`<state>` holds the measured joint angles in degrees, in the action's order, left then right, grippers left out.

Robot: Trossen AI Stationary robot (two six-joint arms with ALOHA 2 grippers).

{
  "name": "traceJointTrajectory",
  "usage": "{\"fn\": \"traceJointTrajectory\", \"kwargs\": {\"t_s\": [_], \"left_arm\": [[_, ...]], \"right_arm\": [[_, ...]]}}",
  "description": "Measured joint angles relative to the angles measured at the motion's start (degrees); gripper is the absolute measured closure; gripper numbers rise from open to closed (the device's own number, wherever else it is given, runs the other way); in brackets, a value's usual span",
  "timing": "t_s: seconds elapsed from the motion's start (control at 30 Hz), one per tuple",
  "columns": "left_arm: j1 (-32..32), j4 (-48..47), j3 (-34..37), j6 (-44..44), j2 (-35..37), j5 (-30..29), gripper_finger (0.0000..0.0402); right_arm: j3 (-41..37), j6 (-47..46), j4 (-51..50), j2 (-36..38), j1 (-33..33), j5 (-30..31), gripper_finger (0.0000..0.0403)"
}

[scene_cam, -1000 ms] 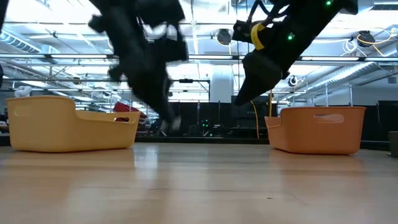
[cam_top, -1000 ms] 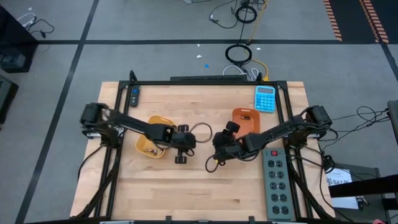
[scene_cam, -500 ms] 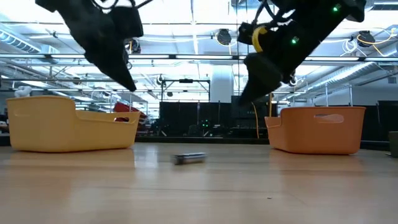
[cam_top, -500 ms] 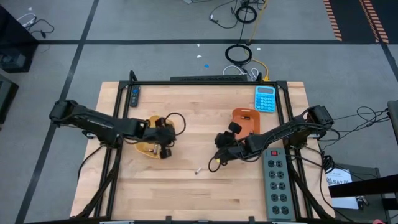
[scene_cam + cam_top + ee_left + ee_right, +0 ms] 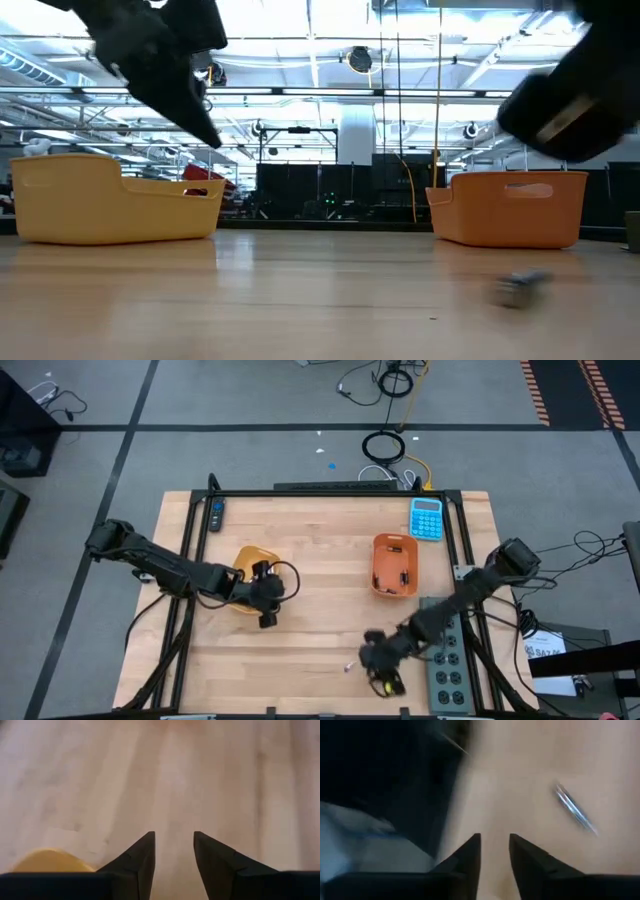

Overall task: Sort batteries
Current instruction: Put the silver battery into the yellow bin

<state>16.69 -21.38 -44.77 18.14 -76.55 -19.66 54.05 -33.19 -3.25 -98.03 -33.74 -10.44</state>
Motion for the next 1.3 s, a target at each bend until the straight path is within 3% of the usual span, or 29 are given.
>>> {"fn": "traceJointTrajectory", "kwargs": {"t_s": [0.1, 0.2, 0.37, 0.53, 0.8, 0.93, 1.13, 1.3], "left_arm": [[-1.06, 1.24, 0.00, -0.42, 0.02, -2.54, 0.0257], [-1.96, 1.63, -0.11, 0.01, 0.02, -2.77, 0.0256], [-2.52, 1.42, -0.33, 2.40, 0.02, -3.36, 0.0256], [-2.47, 1.41, -0.37, 3.88, 0.02, -3.33, 0.0256], [-1.93, 1.18, -0.37, 3.85, 0.04, -3.28, 0.0256], [-1.94, 1.37, -0.37, 3.59, 0.04, -3.10, 0.0256], [-1.37, 2.28, -0.37, 3.62, 0.07, -1.16, 0.0256], [-0.78, 5.48, -0.37, 2.55, -0.18, -1.27, 0.0256]], "right_arm": [[0.45, -5.94, 8.92, -4.71, -2.14, -0.27, 0.0340], [0.07, -10.29, 11.70, -11.84, -4.21, 0.45, 0.0361], [0.64, -12.70, 14.19, -17.54, -6.51, 1.95, 0.0372], [0.58, -10.50, 11.96, -16.19, -7.04, 8.72, 0.0377], [0.72, -8.11, 2.47, -13.35, -7.90, 10.37, 0.0377], [0.73, -6.12, -2.39, -8.12, -8.95, 15.56, 0.0377], [7.57, -7.01, -16.89, -0.63, -12.40, 30.88, 0.0376], [9.75, -11.91, -27.06, -1.25, -13.32, 34.89, 0.0370]]}}
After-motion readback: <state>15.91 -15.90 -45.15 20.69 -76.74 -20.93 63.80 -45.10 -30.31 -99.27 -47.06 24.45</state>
